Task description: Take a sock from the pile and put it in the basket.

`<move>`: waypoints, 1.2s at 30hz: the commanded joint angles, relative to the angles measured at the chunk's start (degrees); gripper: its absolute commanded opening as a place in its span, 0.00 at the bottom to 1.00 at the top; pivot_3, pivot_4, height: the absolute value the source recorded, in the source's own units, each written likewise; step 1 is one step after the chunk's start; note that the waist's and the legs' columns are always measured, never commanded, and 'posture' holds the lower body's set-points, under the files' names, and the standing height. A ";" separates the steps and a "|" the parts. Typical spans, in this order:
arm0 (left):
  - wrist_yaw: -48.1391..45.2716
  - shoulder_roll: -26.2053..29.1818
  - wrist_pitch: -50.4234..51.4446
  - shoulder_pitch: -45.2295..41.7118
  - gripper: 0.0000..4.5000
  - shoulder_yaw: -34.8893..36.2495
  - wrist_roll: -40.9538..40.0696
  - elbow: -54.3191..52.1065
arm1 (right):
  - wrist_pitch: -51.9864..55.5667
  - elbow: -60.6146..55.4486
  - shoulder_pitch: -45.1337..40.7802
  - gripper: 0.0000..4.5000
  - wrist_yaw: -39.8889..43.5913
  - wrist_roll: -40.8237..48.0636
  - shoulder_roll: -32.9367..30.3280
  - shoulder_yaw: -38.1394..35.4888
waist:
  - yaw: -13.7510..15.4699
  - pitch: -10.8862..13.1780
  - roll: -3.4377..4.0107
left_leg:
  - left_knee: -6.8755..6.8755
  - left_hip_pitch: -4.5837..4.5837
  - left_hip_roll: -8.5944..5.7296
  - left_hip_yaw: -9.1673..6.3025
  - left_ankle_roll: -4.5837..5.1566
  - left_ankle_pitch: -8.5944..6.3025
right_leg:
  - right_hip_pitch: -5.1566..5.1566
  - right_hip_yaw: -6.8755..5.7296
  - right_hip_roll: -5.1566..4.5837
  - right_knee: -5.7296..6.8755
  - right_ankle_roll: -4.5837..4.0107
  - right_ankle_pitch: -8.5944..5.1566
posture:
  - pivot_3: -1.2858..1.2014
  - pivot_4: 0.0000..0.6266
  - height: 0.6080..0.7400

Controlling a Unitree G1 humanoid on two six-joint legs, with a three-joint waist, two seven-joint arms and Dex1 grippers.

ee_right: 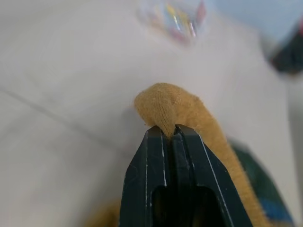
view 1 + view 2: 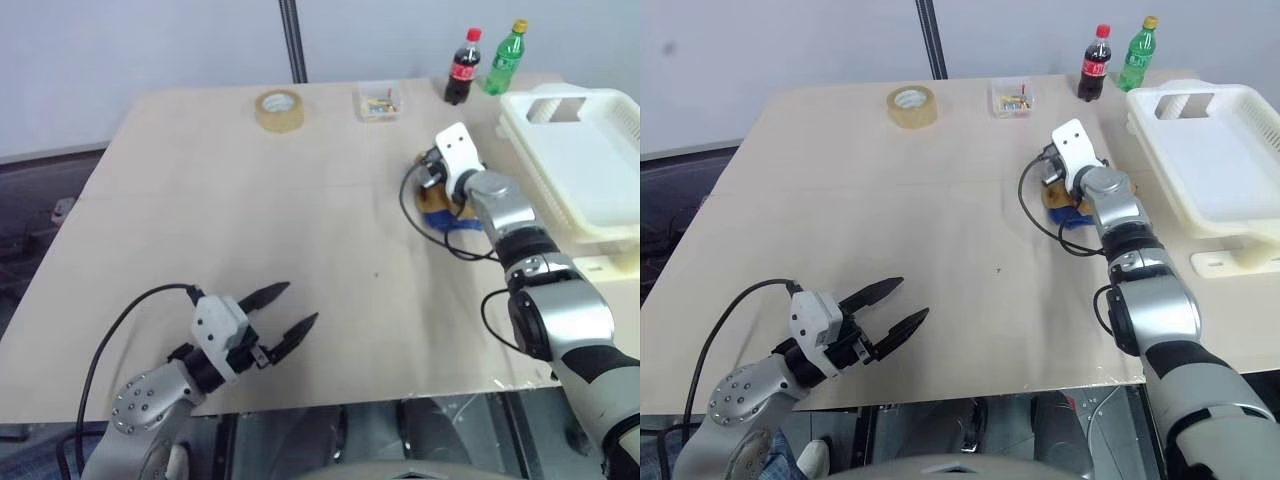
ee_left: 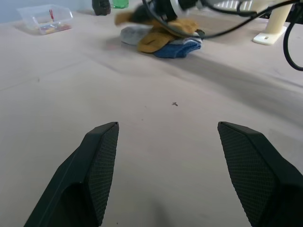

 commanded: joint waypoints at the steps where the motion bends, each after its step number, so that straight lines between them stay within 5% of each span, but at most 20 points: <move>1: 0.10 0.07 -1.05 0.87 0.80 0.93 -0.20 -1.09 | 5.06 -12.41 3.93 0.01 5.62 1.99 -0.86 1.14 | 0.04 0.00 0.00 | 0.00 -0.01 0.00 0.00 0.00 0.00 | 0.00 0.00 -0.01 -0.01 0.00 0.00 | 0.52 0.24 0.99; 8: -0.31 0.57 -1.15 1.44 0.80 1.38 -0.55 -0.92 | 21.44 -39.81 19.32 0.01 16.23 5.52 -3.35 7.86 | 0.48 0.00 0.00 | 0.03 -0.06 -0.01 -0.02 0.01 -0.01 | -0.01 -0.04 -0.04 0.00 0.00 0.00 | 0.52 0.24 0.99; 15: -0.54 0.84 -1.06 1.49 0.80 1.89 -0.85 -0.84 | 23.72 -57.51 32.06 0.01 25.82 9.59 -7.85 15.53 | 0.63 -0.01 -0.02 | 0.03 -0.03 0.01 -0.02 0.02 -0.02 | 0.02 -0.05 -0.05 -0.01 0.01 0.00 | 0.52 0.24 0.99; 23: -0.15 0.30 -1.00 2.29 0.80 2.31 -1.23 -1.13 | 23.55 -64.97 36.32 0.01 30.69 13.72 -10.55 18.56 | 1.53 0.01 -0.08 | 0.07 0.07 0.03 -0.03 0.18 -0.13 | 0.10 -0.09 -0.05 -0.03 0.02 0.00 | 0.52 0.24 0.99; 30: -0.17 0.28 -1.04 3.02 0.80 2.10 -0.95 -1.29 | 19.63 -66.44 37.09 0.58 31.79 15.74 -9.33 19.29 | 1.67 0.04 -0.15 | 0.08 0.02 0.03 -0.05 0.08 -0.06 | 0.09 -0.12 -0.07 -0.07 0.02 0.00 | 0.52 0.24 0.99; 33: -0.10 0.26 -0.97 3.08 0.80 2.35 -1.13 -1.26 | 18.65 -66.37 36.57 0.92 31.55 16.67 -9.31 17.32 | 1.69 0.04 -0.15 | 0.08 0.03 0.03 -0.05 0.07 -0.06 | 0.09 -0.12 -0.06 -0.06 0.02 0.00 | 0.52 0.24 0.99; 36: -0.15 0.31 -1.03 3.20 0.80 2.29 -0.97 -1.20 | 18.68 -65.52 36.72 0.98 33.28 17.86 -13.78 13.16 | 1.82 0.05 -0.17 | 0.11 0.02 0.02 -0.05 0.07 -0.06 | 0.10 -0.12 -0.07 -0.07 0.02 0.00 | 0.52 0.24 0.99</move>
